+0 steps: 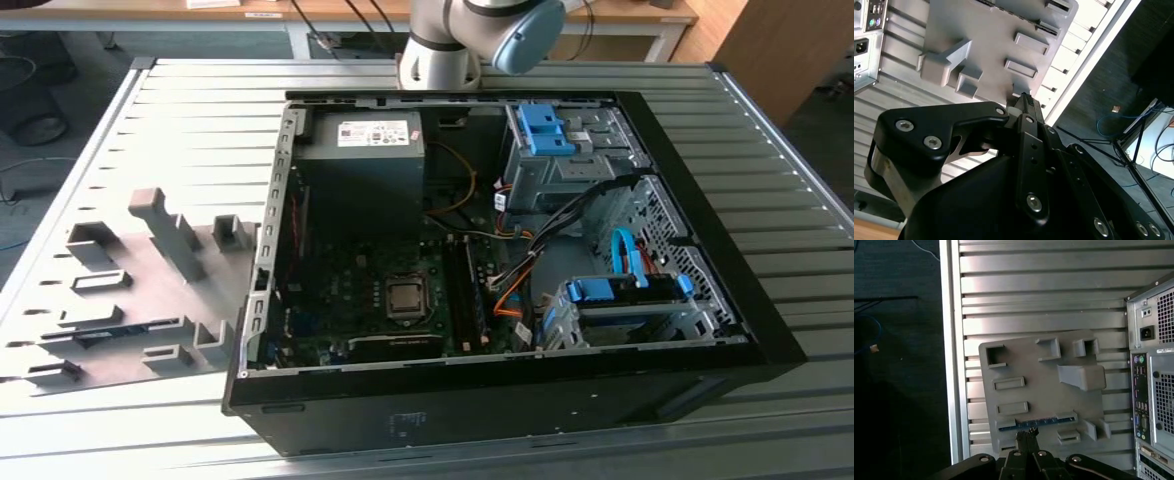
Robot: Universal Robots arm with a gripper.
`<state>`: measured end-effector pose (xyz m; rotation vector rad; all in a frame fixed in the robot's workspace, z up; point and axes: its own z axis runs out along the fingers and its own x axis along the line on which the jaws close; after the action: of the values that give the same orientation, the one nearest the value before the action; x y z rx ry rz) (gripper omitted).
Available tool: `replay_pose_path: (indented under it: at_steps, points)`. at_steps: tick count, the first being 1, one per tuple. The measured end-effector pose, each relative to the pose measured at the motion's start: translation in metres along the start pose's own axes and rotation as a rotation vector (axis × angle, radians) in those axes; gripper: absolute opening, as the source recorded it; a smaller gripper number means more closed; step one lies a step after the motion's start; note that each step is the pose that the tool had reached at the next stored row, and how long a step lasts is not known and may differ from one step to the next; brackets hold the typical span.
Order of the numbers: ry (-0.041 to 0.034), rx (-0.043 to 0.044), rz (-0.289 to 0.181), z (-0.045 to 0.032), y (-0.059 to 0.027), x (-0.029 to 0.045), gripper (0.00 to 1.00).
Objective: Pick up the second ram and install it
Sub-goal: 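Reach for the second ram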
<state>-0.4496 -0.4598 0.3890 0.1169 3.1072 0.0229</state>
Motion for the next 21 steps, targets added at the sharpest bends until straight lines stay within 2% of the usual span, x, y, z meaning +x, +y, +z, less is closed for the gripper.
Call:
replay_pose_path:
  at_steps: [21]
  points:
    - [-0.0007, 0.0097, 0.0, 0.0003, -0.0234, 0.0047, 0.1]
